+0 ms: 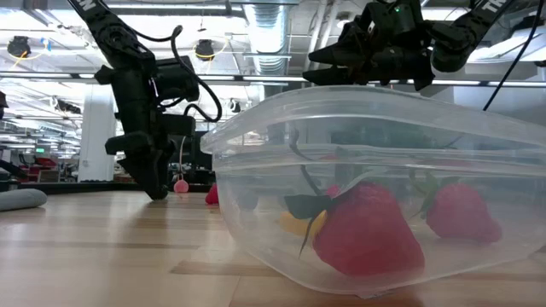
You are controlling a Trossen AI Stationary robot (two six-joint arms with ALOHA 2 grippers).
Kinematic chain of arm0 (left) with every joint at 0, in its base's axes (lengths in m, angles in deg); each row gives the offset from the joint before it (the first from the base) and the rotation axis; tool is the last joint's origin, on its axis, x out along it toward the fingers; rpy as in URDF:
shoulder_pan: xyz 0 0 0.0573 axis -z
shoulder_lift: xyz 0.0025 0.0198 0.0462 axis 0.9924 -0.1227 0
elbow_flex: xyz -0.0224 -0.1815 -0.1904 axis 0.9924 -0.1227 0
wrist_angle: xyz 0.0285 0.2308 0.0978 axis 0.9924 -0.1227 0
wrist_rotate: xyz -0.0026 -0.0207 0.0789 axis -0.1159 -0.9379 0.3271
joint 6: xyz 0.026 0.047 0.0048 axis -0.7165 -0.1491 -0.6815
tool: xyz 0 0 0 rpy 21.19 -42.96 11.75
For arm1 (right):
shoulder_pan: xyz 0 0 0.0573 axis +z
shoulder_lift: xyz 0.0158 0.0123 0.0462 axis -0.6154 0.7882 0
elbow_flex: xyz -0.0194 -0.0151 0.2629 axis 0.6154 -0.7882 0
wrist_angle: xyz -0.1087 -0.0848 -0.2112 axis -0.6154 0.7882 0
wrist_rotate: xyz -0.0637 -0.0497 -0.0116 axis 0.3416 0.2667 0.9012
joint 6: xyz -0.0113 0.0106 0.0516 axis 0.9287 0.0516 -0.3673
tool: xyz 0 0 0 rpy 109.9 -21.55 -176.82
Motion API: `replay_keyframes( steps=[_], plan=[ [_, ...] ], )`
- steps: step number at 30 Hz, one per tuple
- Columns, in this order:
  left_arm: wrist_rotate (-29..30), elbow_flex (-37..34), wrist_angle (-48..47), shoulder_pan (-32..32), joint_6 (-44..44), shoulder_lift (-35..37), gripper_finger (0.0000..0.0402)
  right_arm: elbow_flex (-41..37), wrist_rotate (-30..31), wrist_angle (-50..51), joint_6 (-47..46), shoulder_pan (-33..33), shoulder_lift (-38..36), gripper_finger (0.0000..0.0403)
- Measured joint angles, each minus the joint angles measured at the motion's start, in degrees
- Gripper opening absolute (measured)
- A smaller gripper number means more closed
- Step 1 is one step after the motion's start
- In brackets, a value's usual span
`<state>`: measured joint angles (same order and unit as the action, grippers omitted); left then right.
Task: Pick and placing Produce into tupperware
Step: Put the top black cherry into the transparent bin
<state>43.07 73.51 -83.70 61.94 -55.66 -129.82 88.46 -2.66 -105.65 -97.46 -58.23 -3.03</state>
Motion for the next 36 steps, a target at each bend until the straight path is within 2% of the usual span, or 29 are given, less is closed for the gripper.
replay_keyframes(
  steps=[16, 29, 36],
  plan=[
    [1.9, 0.0, -0.6, -0.1, -0.8, 0.0, 0.0262, 0.0, 0.0, 0.5, 0.0, 0.0, 0.0, 0.0212],
    [2.0, 0.0, -0.7, -0.1, -0.4, 0.0, 0.0168, 0.0, 0.0, 0.5, 0.0, 0.0, 0.0, 0.0212],
    [2.1, 0.0, -0.5, -0.1, -0.4, 0.0, 0.0132, 0.0, 0.0, 0.5, 0.0, 0.0, 0.0, 0.0212]
  ],
)
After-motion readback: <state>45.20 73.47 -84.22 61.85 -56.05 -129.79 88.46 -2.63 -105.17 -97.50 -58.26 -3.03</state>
